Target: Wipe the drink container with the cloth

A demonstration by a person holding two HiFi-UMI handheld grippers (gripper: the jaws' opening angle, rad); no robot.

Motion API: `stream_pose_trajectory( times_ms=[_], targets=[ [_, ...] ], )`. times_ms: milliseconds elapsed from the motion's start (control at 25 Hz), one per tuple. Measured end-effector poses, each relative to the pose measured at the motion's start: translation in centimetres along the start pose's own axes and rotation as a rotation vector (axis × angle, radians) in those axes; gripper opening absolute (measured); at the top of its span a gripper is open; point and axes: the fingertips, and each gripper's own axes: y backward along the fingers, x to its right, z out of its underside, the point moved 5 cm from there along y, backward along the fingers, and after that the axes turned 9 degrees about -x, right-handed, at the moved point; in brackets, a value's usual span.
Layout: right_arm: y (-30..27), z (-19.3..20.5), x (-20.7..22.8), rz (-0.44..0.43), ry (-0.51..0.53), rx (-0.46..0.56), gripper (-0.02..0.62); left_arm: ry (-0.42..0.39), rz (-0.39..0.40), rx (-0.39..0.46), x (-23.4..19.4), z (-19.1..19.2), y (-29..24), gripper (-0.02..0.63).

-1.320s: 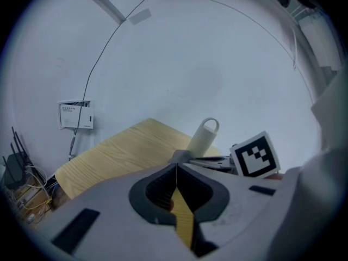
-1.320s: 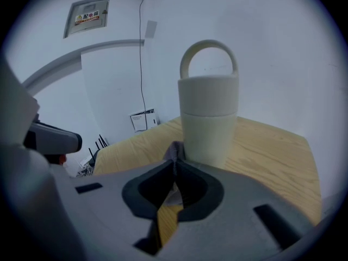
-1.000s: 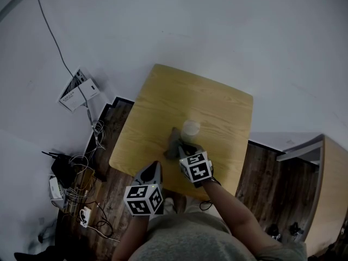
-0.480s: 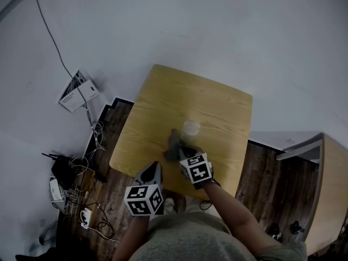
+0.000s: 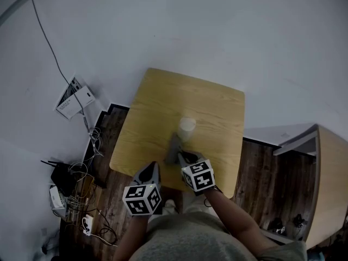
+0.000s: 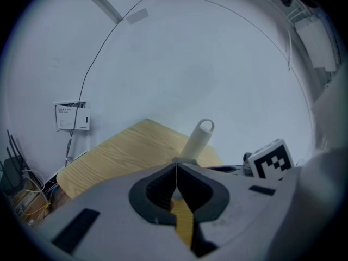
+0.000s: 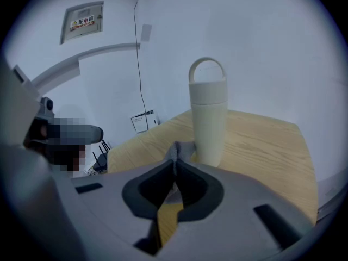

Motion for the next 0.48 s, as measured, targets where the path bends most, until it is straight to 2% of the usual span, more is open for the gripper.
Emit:
stream_pose_trajectory(
  times_ms=[480],
  targets=[
    [6.3,1.5,-2.2,0.047,-0.082,0.103,0.009,-0.086,0.069,-0.017,0.9,1.1,2.1,0.003]
  ],
)
